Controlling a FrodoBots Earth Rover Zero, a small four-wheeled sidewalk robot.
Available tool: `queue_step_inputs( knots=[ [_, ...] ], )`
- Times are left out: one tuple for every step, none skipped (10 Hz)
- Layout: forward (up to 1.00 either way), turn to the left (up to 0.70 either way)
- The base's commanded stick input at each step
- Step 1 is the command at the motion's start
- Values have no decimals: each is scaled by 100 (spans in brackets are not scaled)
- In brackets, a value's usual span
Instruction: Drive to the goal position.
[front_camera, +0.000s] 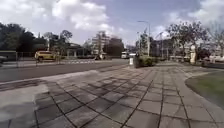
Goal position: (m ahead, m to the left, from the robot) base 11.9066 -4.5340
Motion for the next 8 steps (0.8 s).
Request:
queue_step_inputs(
  knots=[
    [70,0],
    [70,0],
    [70,0],
    [70,-35],
    [70,-35],
    [70,-35],
    [70,-35],
    [70,-35]
  ],
)
